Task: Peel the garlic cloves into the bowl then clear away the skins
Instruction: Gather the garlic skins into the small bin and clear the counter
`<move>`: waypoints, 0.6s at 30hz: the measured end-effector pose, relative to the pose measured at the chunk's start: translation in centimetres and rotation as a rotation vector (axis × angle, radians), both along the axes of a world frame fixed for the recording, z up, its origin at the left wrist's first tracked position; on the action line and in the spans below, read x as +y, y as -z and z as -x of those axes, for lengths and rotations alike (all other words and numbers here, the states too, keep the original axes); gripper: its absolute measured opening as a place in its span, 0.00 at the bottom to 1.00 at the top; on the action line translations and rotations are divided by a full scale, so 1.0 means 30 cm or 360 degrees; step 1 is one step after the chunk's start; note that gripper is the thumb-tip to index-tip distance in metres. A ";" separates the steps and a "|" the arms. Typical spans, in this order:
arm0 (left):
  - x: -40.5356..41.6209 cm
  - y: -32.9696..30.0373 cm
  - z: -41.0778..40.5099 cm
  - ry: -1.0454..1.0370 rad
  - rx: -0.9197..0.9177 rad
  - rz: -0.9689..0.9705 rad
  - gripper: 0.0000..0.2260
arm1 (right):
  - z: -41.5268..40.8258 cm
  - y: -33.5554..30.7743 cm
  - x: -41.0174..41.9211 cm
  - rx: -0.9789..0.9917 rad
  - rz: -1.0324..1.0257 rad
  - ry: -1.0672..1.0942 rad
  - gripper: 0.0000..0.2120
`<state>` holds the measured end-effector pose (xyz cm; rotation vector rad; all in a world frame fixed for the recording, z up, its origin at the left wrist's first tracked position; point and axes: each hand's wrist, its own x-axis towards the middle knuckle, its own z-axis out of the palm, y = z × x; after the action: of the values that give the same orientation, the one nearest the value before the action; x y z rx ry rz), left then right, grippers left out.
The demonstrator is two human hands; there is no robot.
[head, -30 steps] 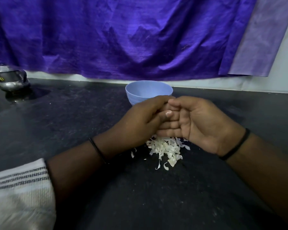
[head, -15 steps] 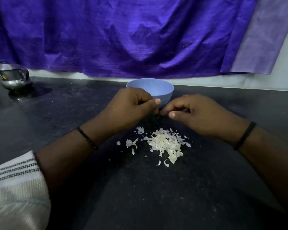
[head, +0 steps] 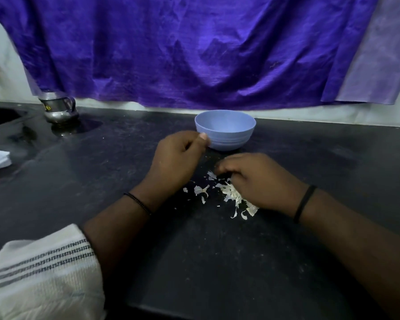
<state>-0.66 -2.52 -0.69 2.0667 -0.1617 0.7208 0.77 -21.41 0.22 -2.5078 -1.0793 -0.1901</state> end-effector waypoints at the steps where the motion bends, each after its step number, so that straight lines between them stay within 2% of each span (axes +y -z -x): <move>1: 0.017 0.005 -0.015 -0.0049 -0.0040 0.0162 0.15 | 0.023 -0.001 0.027 -0.0052 0.0060 -0.0031 0.21; 4: 0.048 -0.005 -0.039 -0.0134 -0.0131 0.0502 0.16 | 0.100 0.013 0.116 -0.0290 0.0411 -0.0248 0.27; 7: 0.060 0.002 -0.046 -0.0167 -0.0109 0.0526 0.17 | 0.149 0.035 0.148 -0.0396 0.0640 -0.0337 0.34; 14: 0.030 0.028 -0.063 -0.0087 0.0084 0.0511 0.20 | 0.120 0.000 0.068 -0.0515 0.0625 0.0207 0.39; 16: 0.019 0.033 -0.060 -0.0055 0.0152 0.0498 0.22 | 0.093 0.002 0.060 -0.0427 0.0445 0.0268 0.35; 18: 0.013 0.035 -0.060 -0.0033 0.0208 0.0503 0.23 | 0.058 0.010 0.064 -0.0208 0.0241 0.0179 0.29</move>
<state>1.14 -2.11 -1.76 1.8071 0.0456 0.5802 -0.99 -19.49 -0.06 -2.7275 -1.0375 -0.3192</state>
